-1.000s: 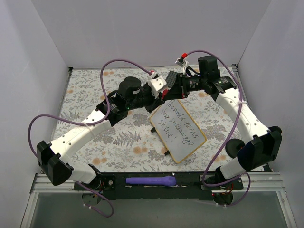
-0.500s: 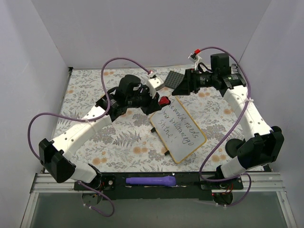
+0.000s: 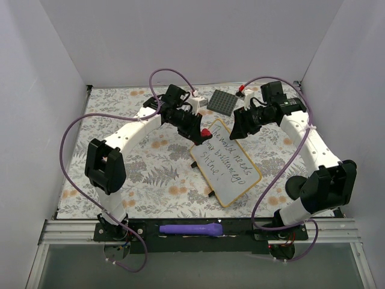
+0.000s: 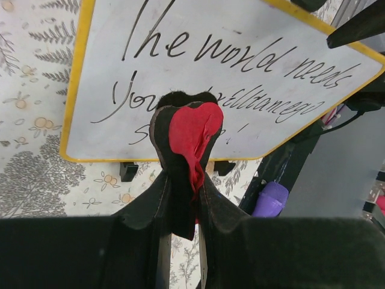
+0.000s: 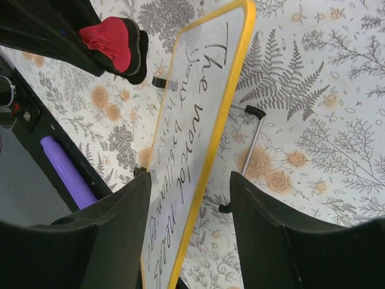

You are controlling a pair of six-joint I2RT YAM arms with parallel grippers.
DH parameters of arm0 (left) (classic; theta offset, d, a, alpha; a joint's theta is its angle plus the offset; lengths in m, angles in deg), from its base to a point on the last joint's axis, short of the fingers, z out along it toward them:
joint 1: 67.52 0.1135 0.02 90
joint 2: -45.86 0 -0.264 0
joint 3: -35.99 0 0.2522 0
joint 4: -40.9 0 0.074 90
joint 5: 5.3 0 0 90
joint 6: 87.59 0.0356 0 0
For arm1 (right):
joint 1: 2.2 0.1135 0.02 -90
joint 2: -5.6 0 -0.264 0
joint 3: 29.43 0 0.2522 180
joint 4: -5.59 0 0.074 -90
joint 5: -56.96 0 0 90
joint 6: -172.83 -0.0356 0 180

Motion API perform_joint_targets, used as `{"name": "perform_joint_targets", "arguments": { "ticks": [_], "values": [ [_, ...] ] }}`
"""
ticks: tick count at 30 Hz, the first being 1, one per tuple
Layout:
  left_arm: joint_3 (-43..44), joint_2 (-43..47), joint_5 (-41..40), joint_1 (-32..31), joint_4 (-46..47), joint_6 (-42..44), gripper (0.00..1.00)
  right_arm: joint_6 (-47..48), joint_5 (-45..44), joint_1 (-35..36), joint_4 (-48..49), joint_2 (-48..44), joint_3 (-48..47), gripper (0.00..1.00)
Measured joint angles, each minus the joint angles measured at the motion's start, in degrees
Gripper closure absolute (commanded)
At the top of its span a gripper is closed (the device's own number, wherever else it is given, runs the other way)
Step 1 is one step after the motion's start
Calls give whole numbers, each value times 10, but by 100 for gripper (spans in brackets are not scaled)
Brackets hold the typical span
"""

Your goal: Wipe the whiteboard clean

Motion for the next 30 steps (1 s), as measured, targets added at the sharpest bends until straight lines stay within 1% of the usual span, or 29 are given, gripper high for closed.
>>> {"name": "perform_joint_targets", "arguments": {
  "ticks": [1,5,10,11,13,15,17,19,22,30],
  "values": [
    [3,-11,3,-1,-7,0,100,3,-4,0,-1,1,6,42],
    [17,-35,6,-3,-29,3,100,16,-17,-1,0,15,13,53],
    [39,-45,13,-3,-33,11,100,18,-16,-2,7,30,16,62],
    [43,-46,14,-3,-34,13,100,18,-14,-2,10,31,18,67],
    [55,-51,16,-3,-36,17,100,17,-9,-5,13,35,23,71],
    [70,-61,17,-3,-37,18,100,12,0,-9,14,42,23,81],
    [89,-75,17,-3,-39,18,100,9,12,-15,15,48,23,86],
    [113,-96,17,-3,-40,17,100,5,21,-18,14,52,23,88],
    [148,-127,17,-3,-45,16,100,-4,34,-23,13,57,23,99],
    [196,-182,17,-3,-48,9,100,-6,39,-24,9,62,18,99]
  ]
}}
